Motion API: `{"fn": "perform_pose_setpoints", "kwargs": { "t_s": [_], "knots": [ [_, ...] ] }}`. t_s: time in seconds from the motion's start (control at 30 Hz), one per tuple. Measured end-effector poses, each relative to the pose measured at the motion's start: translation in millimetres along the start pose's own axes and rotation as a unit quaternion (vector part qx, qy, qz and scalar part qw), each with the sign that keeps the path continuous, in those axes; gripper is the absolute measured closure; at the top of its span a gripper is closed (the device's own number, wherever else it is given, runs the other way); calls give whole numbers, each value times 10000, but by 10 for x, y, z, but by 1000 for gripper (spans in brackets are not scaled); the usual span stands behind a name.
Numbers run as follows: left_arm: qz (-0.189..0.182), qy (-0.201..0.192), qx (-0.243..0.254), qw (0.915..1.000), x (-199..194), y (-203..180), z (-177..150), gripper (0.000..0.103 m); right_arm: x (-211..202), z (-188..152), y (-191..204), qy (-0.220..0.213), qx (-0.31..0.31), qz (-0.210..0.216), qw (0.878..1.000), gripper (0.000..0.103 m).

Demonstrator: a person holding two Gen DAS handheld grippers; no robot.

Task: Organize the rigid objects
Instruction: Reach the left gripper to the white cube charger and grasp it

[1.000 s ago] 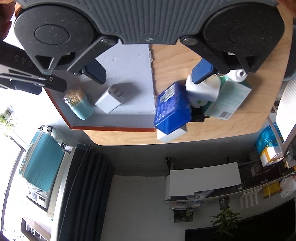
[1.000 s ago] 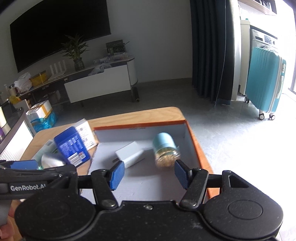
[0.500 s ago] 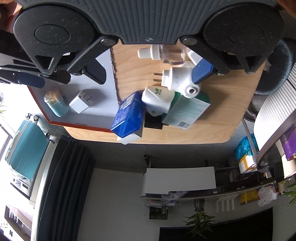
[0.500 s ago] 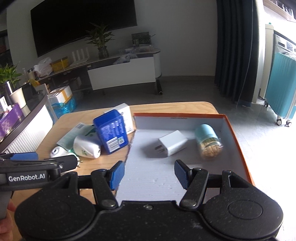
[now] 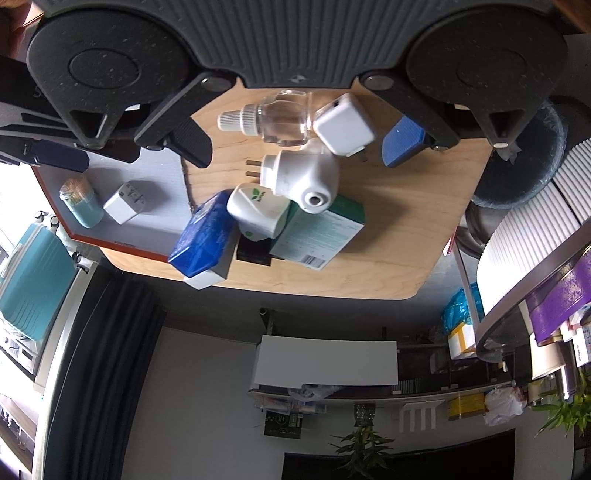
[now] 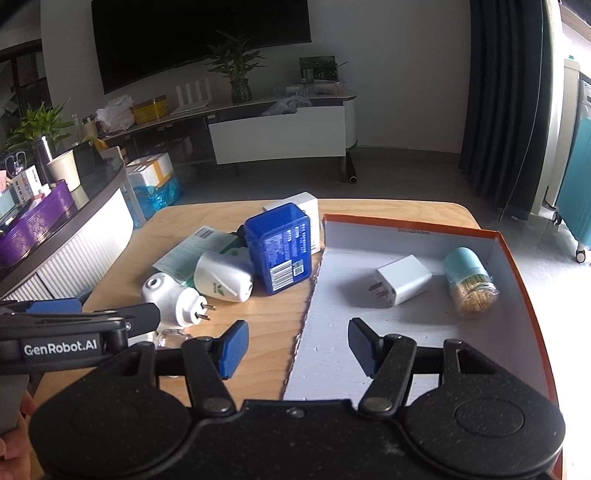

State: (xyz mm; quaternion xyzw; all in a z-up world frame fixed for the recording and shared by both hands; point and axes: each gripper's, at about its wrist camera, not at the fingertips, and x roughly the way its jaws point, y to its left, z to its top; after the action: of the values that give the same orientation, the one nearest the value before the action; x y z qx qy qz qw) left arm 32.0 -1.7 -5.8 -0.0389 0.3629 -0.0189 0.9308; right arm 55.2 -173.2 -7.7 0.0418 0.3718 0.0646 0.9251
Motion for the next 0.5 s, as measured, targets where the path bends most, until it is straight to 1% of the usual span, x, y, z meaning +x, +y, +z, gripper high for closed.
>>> {"fn": "perform_pose_setpoints", "kwargs": {
  "t_s": [0.2, 0.5],
  "knots": [
    [1, 62, -104, 9999, 18, 126, -38, 2, 67, -25, 134, 84, -117, 84, 9999, 30],
    [101, 221, -206, 9995, 102, 319, -132, 1, 185, -76, 183, 213, -138, 158, 9996, 30]
  ]
}}
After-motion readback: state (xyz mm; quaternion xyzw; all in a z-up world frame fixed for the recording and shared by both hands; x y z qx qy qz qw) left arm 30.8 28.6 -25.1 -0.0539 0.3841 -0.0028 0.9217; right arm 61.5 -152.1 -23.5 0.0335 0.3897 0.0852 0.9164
